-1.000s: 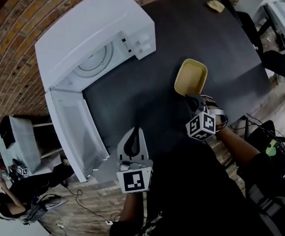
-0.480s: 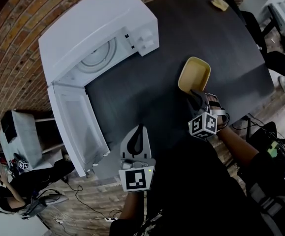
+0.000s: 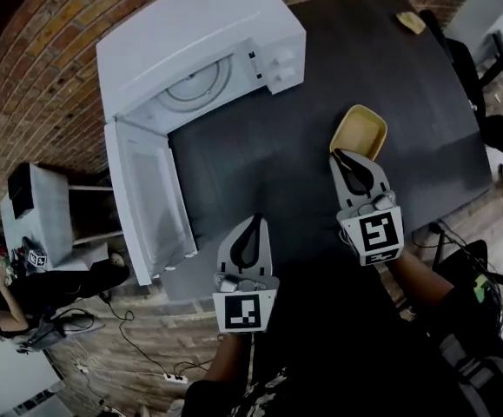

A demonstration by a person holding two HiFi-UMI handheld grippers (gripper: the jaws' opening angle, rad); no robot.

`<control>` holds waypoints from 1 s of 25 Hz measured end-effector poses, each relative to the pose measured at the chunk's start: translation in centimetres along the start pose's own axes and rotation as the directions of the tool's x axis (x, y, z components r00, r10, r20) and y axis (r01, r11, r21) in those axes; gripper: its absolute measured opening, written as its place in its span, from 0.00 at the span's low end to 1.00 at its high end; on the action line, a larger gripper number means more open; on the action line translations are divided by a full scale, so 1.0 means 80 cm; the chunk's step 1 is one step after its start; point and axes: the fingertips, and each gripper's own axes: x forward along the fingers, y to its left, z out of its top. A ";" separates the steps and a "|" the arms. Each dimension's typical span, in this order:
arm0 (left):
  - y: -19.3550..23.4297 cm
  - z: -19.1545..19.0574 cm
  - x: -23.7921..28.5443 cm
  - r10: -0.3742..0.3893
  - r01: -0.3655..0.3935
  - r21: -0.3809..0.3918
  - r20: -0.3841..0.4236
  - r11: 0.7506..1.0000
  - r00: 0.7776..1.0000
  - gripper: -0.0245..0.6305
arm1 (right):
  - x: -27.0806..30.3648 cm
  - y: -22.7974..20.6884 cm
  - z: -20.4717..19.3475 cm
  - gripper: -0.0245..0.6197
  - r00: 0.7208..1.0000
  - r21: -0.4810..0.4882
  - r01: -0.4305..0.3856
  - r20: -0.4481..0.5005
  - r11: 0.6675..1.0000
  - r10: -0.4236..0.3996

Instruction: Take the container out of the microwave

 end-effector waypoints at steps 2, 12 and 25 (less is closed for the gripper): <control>0.012 0.001 -0.013 0.055 -0.055 -0.017 0.017 0.998 0.998 0.05 | -0.005 -0.005 -0.002 0.15 1.000 0.118 -0.009 -0.015 0.993 0.011; 0.045 0.004 -0.081 0.188 -0.182 -0.064 0.099 0.981 0.977 0.05 | -0.053 0.018 0.014 0.14 0.998 0.153 -0.037 0.059 0.988 0.028; 0.012 -0.007 -0.180 0.197 -0.186 -0.094 0.121 0.978 0.973 0.05 | -0.145 0.114 0.021 0.14 0.993 0.072 -0.104 0.063 0.992 0.099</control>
